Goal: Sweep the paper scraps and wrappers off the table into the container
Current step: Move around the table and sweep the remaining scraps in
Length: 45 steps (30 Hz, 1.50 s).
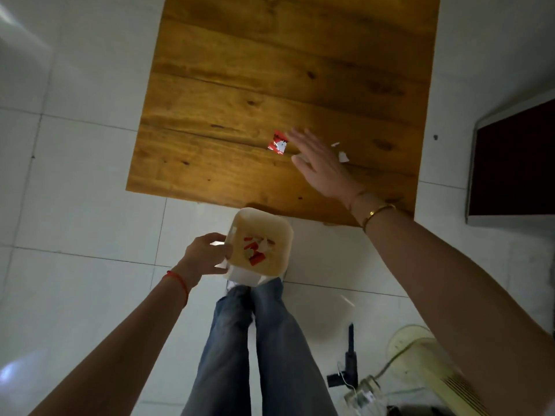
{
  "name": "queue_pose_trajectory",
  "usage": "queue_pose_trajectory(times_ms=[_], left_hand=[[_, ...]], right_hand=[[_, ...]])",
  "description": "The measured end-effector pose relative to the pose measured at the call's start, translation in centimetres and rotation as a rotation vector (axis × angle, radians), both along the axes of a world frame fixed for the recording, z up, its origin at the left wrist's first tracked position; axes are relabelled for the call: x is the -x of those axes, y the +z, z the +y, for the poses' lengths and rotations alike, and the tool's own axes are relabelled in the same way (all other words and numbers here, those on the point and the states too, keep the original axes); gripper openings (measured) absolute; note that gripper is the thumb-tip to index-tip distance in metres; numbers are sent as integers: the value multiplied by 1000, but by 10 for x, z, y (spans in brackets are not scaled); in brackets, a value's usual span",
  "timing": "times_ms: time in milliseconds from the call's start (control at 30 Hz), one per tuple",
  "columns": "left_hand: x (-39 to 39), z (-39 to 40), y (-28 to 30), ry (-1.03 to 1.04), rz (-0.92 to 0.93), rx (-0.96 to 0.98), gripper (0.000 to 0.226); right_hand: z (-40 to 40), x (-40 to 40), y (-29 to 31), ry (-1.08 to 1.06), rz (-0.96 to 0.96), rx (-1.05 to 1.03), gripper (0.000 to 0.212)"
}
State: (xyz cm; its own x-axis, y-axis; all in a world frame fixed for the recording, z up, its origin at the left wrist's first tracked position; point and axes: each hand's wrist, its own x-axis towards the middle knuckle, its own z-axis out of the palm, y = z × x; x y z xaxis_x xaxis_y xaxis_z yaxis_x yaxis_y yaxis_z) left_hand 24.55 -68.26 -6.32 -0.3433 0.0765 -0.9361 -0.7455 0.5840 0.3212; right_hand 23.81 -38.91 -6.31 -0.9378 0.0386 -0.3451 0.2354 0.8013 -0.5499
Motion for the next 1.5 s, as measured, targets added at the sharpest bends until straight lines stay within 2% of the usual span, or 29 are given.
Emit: queue_pose_trajectory(times_ms=[200, 367, 500, 633, 867, 1000, 1133, 1333, 1500], left_hand=[[-7, -8, -44, 42, 19, 53, 20], [-11, -8, -65, 66, 39, 33, 26], [-11, -4, -74, 61, 15, 16, 28], [-11, 1, -75, 87, -3, 11, 31], [-12, 5, -77, 106, -18, 7, 25], [-14, 4, -80, 116, -21, 12, 28], [-15, 4, -81, 117, -24, 11, 36], [-17, 4, -80, 108, -3, -1, 34], [-24, 6, -75, 100, 0, 3, 32]], right_hand=[[-8, 17, -56, -20, -3, -34, 52], [-12, 15, -85, -107, -22, -11, 53], [-14, 11, -96, -90, -5, -8, 52], [-24, 2, -98, -84, 28, 53, 50], [-57, -49, -99, 68, 19, 106, 51], [-80, -76, -95, 129, 9, 143, 55], [-98, -101, -89, 162, -26, 200, 51], [-111, -126, -81, 156, -111, 277, 51], [-102, -133, -72, 28, -32, 216, 54]])
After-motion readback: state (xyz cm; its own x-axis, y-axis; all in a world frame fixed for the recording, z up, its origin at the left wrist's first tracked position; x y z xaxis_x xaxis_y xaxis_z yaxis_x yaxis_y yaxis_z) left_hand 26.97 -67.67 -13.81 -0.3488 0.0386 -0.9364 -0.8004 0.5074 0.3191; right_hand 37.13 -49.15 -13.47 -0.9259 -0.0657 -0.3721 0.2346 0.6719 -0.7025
